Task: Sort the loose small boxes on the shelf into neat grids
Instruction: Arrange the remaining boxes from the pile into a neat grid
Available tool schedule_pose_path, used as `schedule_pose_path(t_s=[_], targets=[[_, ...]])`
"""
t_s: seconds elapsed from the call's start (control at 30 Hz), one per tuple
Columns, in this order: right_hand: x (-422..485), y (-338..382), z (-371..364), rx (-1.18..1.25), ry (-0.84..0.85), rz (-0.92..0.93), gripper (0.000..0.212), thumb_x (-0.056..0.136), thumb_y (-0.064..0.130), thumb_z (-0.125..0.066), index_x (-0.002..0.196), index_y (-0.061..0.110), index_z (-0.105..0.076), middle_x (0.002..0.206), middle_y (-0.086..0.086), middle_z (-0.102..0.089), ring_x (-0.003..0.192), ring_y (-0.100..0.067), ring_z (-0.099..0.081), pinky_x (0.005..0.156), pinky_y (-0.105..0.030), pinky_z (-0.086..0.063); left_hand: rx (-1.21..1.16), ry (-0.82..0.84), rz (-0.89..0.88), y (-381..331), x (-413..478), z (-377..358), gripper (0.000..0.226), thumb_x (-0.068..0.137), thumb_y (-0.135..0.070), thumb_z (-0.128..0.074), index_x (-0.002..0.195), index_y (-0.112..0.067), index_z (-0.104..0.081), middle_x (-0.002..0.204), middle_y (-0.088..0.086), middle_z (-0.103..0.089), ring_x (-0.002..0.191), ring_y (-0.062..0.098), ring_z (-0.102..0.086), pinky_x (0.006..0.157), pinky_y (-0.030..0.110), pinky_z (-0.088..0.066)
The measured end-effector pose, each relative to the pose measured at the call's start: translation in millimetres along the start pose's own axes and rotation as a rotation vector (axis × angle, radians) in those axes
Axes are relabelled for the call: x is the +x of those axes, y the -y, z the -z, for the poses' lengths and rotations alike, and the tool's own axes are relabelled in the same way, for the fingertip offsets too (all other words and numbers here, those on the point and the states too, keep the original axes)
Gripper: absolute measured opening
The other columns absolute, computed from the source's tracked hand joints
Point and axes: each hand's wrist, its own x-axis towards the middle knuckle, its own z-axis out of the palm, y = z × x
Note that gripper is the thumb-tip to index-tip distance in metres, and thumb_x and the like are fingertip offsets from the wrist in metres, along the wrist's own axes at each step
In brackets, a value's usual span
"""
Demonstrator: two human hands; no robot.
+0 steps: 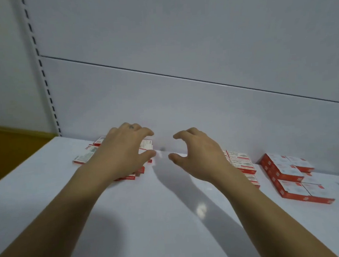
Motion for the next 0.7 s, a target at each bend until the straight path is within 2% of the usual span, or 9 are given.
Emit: schedule_pose_path(t_s=[0.07, 0.27, 0.4, 0.5, 0.6, 0.7], targets=[[12, 16, -4, 0.02, 0.032, 0.031, 0.051, 0.089, 0.048, -0.056, 0.135, 0.029, -0.045, 0.135, 0.004, -0.046, 0.122, -0.018, -0.046, 0.096, -0.033, -0.041, 0.011, 0.002, 0.093, 25, -6, 6, 0.049, 0.087, -0.05, -0.055, 0.132, -0.033, -0.046, 0.135, -0.005, -0.05, 0.125, 0.018, -0.04, 0.101, 0.039, -0.033], [56, 67, -19, 0.038, 0.148, 0.103, 0.048, 0.088, 0.046, -0.058, 0.131, 0.027, -0.05, 0.132, 0.002, -0.051, 0.117, -0.02, -0.052, 0.093, -0.035, -0.044, -0.155, -0.077, 0.361, 79, -38, 5, 0.045, 0.087, -0.044, -0.06, 0.13, -0.031, -0.051, 0.128, -0.003, -0.058, 0.115, 0.017, -0.049, 0.095, 0.04, -0.042], [85, 98, -33, 0.048, 0.22, 0.148, 0.044, 0.088, 0.045, -0.059, 0.127, 0.025, -0.054, 0.126, 0.0, -0.055, 0.111, -0.019, -0.053, 0.081, -0.031, -0.044, -0.114, -0.157, 0.442, 99, -47, 9, 0.048, 0.086, -0.043, -0.061, 0.131, -0.032, -0.05, 0.134, -0.002, -0.054, 0.124, 0.021, -0.044, 0.102, 0.042, -0.036], [106, 115, -46, -0.009, 0.267, 0.166, 0.042, 0.087, 0.046, -0.059, 0.123, 0.024, -0.056, 0.116, 0.0, -0.059, 0.099, -0.019, -0.056, 0.074, -0.03, -0.045, -0.084, -0.149, 0.457, 104, -48, 8, 0.049, 0.087, -0.045, -0.06, 0.133, -0.033, -0.047, 0.136, -0.003, -0.051, 0.127, 0.02, -0.042, 0.105, 0.042, -0.032], [123, 125, -61, -0.075, 0.329, 0.153, 0.038, 0.085, 0.042, -0.06, 0.117, 0.022, -0.058, 0.111, -0.001, -0.064, 0.098, -0.021, -0.058, 0.08, -0.035, -0.051, -0.04, -0.127, 0.404, 106, -46, 1, 0.044, 0.09, -0.046, -0.054, 0.132, -0.035, -0.046, 0.131, -0.005, -0.054, 0.121, 0.018, -0.044, 0.102, 0.042, -0.035], [132, 132, -76, -0.149, 0.346, 0.156, 0.037, 0.083, 0.04, -0.061, 0.114, 0.02, -0.058, 0.109, -0.002, -0.063, 0.099, -0.023, -0.059, 0.08, -0.034, -0.05, 0.016, -0.105, 0.341, 108, -39, -3, 0.04, 0.091, -0.044, -0.05, 0.13, -0.035, -0.045, 0.125, -0.005, -0.053, 0.118, 0.018, -0.043, 0.098, 0.04, -0.034]])
